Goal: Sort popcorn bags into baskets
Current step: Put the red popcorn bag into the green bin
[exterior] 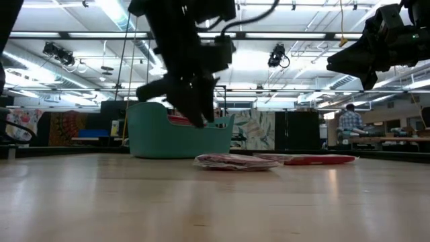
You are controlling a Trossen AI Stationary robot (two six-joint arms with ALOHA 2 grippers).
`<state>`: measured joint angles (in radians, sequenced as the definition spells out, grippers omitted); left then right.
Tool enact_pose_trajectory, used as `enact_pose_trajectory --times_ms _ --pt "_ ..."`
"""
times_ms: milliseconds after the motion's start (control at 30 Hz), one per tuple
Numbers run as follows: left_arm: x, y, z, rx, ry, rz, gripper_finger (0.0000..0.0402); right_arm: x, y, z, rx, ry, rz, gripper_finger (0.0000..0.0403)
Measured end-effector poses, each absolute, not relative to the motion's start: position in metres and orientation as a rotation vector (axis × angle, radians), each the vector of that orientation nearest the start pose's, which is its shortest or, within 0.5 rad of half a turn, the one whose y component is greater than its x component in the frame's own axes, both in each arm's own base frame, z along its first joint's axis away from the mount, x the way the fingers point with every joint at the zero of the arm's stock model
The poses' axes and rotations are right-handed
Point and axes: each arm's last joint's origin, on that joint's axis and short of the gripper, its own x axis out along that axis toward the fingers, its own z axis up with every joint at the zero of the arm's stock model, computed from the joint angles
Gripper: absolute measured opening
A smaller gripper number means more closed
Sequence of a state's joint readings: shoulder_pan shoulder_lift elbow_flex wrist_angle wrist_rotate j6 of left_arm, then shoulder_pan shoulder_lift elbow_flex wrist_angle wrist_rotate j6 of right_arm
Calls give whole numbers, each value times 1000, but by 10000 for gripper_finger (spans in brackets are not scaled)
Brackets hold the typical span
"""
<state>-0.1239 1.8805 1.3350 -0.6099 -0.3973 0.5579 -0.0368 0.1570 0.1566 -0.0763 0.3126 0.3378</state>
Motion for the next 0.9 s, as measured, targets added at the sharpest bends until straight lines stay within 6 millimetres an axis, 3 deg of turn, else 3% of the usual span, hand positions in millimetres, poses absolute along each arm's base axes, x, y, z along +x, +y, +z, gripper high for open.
enact_pose_trajectory --times_ms 300,500,700,900 --pt "387 -53 152 953 1229 -221 200 99 -13 197 324 16 -358 112" --pt "391 -61 136 1025 1224 -276 204 99 -13 198 324 14 -358 112" --pt "395 -63 135 1015 1197 -259 158 99 -13 198 324 13 -358 112" --pt "395 -64 135 914 1197 -189 66 99 -13 198 324 13 -358 112"
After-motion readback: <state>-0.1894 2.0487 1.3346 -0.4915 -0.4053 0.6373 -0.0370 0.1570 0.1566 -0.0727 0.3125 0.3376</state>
